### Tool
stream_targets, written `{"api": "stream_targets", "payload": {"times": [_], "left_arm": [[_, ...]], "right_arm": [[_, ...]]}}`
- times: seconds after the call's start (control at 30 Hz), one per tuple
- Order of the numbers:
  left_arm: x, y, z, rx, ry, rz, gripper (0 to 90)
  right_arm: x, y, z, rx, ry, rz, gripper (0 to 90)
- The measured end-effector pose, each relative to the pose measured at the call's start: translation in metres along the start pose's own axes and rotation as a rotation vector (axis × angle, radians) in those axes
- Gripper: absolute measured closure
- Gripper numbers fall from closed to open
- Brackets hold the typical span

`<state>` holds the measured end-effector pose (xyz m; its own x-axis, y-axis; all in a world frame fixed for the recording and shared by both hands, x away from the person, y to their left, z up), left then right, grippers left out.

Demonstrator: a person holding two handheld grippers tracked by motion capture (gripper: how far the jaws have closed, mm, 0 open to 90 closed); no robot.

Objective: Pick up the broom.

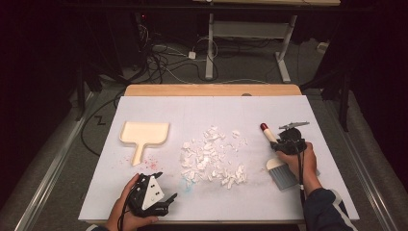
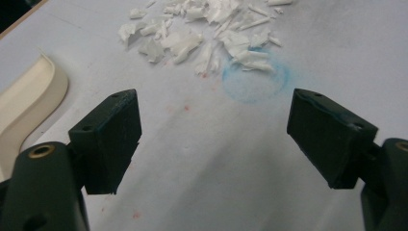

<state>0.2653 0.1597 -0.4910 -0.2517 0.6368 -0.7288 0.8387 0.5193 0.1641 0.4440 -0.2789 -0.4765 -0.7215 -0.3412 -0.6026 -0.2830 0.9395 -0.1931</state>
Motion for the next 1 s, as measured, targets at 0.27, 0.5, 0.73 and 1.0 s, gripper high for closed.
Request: {"api": "stream_targets", "payload": {"times": [0.27, 0.5, 0.73, 1.0], "left_arm": [[-0.001, 0.001, 0.004, 0.007, 0.013, 0.007, 18.6], [-0.001, 0.002, 0.003, 0.001, 0.012, 0.001, 18.6], [-0.001, 0.002, 0.003, 0.003, 0.011, -0.007, 18.6], [-0.014, 0.001, 0.0, 0.026, -0.057, -0.058, 18.6]], "right_arm": [[0.003, -0.003, -0.002, -0.022, -0.032, -0.011, 71.3], [0.004, -0.008, -0.02, -0.053, -0.116, -0.023, 71.4], [0.011, -0.013, -0.054, -0.085, -0.271, -0.042, 71.4], [0.024, -0.015, -0.101, -0.124, -0.422, -0.052, 71.5]]}}
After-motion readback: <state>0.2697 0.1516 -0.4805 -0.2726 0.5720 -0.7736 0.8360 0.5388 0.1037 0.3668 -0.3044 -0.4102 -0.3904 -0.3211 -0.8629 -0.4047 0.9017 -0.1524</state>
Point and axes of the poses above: each handheld gripper's, and its own axes: z roughly forward along the jaws, x roughly out of its underside, y roughly to its left, the point moved 2 cm from there along z, roughly forward along the jaws, and after that the axes turned 10 degrees about x, right-handed, at the moved point
